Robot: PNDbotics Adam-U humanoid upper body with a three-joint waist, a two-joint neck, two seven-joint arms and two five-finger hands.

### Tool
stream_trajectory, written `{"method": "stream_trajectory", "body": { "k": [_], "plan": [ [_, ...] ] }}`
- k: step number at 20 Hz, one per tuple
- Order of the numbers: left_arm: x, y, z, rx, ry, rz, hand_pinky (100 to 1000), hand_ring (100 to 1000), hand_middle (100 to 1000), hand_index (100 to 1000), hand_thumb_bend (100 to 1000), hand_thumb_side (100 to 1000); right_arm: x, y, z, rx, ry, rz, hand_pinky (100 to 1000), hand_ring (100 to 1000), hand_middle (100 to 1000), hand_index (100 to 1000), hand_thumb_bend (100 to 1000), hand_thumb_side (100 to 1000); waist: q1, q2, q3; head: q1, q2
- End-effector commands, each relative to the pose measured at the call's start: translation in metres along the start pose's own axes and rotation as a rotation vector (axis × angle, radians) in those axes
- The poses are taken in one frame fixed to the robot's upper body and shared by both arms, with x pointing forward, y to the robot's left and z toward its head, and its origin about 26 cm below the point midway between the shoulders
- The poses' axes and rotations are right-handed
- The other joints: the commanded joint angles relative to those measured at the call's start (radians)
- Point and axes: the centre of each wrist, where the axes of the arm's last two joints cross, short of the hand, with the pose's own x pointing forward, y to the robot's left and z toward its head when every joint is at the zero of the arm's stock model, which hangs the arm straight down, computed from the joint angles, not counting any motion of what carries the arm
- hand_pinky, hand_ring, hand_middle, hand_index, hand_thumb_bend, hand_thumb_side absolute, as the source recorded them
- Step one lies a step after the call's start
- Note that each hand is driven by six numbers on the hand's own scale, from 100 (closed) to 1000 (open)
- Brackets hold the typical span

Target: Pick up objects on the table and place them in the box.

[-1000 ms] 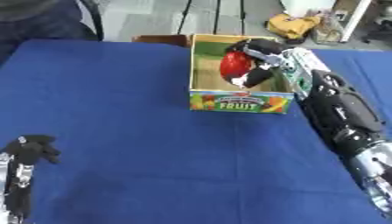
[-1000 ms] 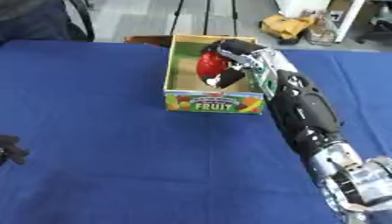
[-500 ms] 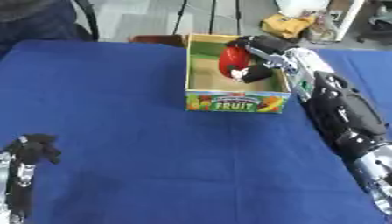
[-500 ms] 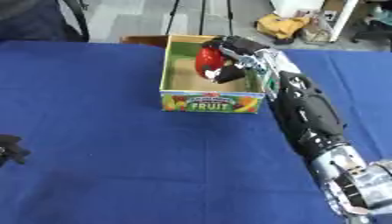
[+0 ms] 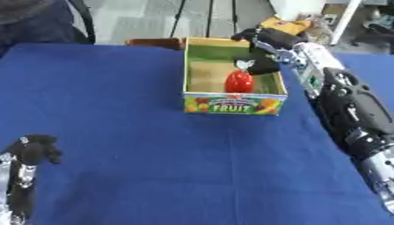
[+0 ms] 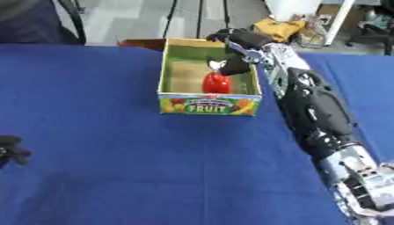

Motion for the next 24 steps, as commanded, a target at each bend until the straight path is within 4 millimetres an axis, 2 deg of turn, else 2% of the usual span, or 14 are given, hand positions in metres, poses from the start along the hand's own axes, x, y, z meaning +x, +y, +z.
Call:
{"method": "stream_trajectory", "body": {
  "k": [1, 4, 7, 11, 17, 24],
  "plan": [
    [0.005, 0.003, -0.003, 0.007, -0.023, -0.004, 570, 343, 381, 550, 964, 813, -0.008, -0.021, 0.006, -0.034, 0.010, 0.043, 495, 656, 871, 971, 100, 709, 0.004, -0.022, -0.002, 0.003, -0.007],
    [0.004, 0.004, -0.002, 0.010, -0.020, -0.006, 570, 343, 381, 550, 964, 813, -0.009, -0.025, 0.008, -0.048, -0.007, 0.049, 487, 650, 869, 969, 100, 612, 0.006, -0.026, -0.009, 0.006, -0.005],
    [0.003, 0.005, -0.001, 0.016, -0.017, -0.007, 570, 343, 381, 550, 964, 813, -0.010, -0.034, 0.016, -0.082, -0.048, 0.056, 473, 632, 857, 963, 100, 463, 0.006, -0.030, -0.022, 0.013, -0.005],
    [0.001, 0.006, 0.000, 0.026, -0.010, -0.011, 570, 342, 380, 549, 964, 815, -0.016, -0.046, 0.038, -0.143, -0.110, 0.050, 457, 609, 836, 956, 100, 352, 0.008, -0.029, -0.044, 0.025, -0.006],
    [0.000, 0.008, 0.001, 0.038, -0.007, -0.015, 570, 341, 379, 547, 964, 817, -0.022, -0.053, 0.083, -0.217, -0.135, -0.016, 431, 578, 805, 947, 100, 300, 0.014, -0.021, -0.079, 0.039, -0.004],
    [0.001, 0.010, 0.001, 0.045, -0.011, -0.018, 570, 340, 379, 546, 964, 817, -0.021, -0.047, 0.121, -0.276, -0.108, -0.123, 407, 551, 784, 938, 100, 323, 0.022, -0.010, -0.108, 0.051, -0.008]
  ]
}}
